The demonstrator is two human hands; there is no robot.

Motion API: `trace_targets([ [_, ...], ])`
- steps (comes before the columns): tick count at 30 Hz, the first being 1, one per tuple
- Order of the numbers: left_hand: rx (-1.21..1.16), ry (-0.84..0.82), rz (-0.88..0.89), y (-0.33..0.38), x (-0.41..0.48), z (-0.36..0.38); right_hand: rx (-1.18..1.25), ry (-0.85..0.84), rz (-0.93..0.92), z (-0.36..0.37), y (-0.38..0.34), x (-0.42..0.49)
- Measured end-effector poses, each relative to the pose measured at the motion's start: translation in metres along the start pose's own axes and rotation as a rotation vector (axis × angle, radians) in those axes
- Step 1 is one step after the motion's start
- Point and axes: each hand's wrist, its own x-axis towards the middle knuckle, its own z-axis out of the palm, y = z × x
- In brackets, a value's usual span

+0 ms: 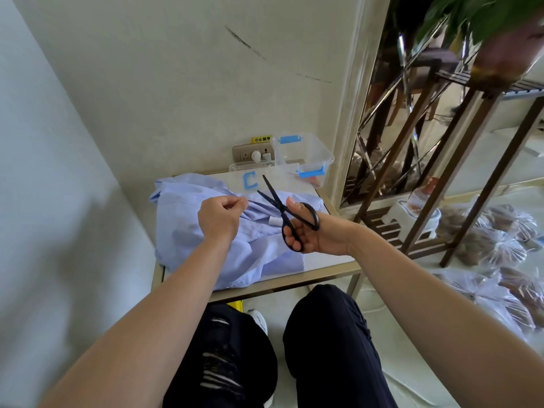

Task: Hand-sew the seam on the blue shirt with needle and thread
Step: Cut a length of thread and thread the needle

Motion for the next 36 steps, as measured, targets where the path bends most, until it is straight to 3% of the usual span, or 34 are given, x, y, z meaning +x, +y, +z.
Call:
trace_targets([
  [7, -0.007, 0.026, 0.032, 0.002, -0.006, 0.0, -0.189, 0.003, 0.05, 0.008, -0.004, -0.016],
  [15, -0.045, -0.034, -0.022, 0.009, -0.012, 0.001, -0.124, 0.089, -0.006, 0.023, -0.005, 0.002],
  [36, -0.144, -0.017, -0.08, 0.015, -0.006, 0.003, -0.285, 0.244, -0.129, 0.036, -0.002, 0.009],
])
